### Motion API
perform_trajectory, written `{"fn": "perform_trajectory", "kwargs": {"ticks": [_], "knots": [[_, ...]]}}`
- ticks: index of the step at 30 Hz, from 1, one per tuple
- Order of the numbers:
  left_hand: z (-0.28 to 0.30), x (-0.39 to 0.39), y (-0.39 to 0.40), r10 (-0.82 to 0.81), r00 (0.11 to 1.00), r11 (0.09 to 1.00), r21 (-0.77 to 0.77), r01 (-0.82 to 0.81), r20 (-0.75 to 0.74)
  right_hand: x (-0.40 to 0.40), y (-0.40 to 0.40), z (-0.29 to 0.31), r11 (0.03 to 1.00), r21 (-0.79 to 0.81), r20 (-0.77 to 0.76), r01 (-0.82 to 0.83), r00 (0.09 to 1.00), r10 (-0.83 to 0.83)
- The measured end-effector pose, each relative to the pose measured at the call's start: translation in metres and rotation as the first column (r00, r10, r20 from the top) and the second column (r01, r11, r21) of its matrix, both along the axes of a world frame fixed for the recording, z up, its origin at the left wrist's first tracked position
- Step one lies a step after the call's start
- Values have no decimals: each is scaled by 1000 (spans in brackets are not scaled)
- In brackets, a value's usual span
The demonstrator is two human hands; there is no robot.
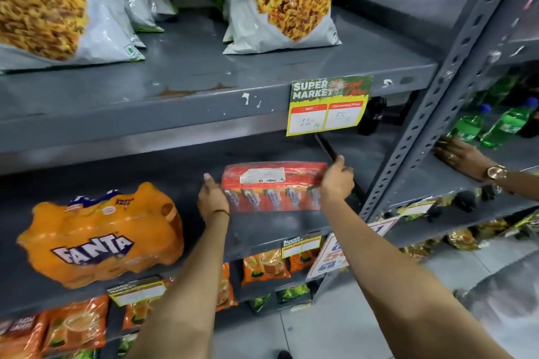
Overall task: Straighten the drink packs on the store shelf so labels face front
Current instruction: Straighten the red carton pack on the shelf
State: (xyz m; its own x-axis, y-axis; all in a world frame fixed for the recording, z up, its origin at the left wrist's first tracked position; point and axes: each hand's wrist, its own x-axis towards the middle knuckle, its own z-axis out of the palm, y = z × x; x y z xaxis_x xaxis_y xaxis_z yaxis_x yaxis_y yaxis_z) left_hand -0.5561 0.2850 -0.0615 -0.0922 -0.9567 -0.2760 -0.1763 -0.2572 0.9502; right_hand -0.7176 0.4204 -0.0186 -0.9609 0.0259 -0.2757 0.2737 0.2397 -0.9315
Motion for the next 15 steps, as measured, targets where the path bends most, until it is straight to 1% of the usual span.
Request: {"fn": "perform_trajectory", "kwargs": {"ticks": [1, 2, 3, 5, 6, 7, 9, 11, 12, 14, 15], "knots": [[1, 1, -5, -14, 1000, 1000, 6, 14, 17, 3, 2, 2, 999, 26, 1, -22, 1000, 22], [5, -1, -11, -36, 999, 999, 18, 36, 3, 3, 3, 4, 997, 63, 4, -40, 999, 40], [13, -4, -17, -93, 995, 993, 69, 95, -26, 4, 4, 8, 994, 98, 12, -50, 999, 49], [28, -10, -26, -234, 959, 949, 175, 261, -162, 6, 4, 11, 977, 207, 9, -42, 999, 41], [32, -13, -30, -296, 935, 921, 201, 334, -197, 10, 4, 12, 966, 256, -4, -23, 1000, 25], [34, -15, -30, -351, 923, 906, 194, 377, -156, 15, 4, 12, 959, 284, -10, -6, 1000, 9], [38, -16, -27, -417, 908, 903, 137, 407, 49, 28, 2, 9, 959, 284, 20, -5, 1000, -1], [38, -14, -22, -408, 875, 912, 62, 406, 262, 38, -5, 10, 962, 268, 58, -45, 998, 31], [38, -13, -22, -387, 859, 916, 32, 400, 334, 39, -9, 12, 963, 257, 72, -75, 996, 58], [36, -6, -21, -348, 837, 925, 8, 380, 423, 36, -20, 20, 974, 195, 98, -117, 990, 99], [36, -4, -20, -353, 819, 922, 20, 387, 453, 32, -25, 24, 983, 119, 109, -141, 986, 128]]}}
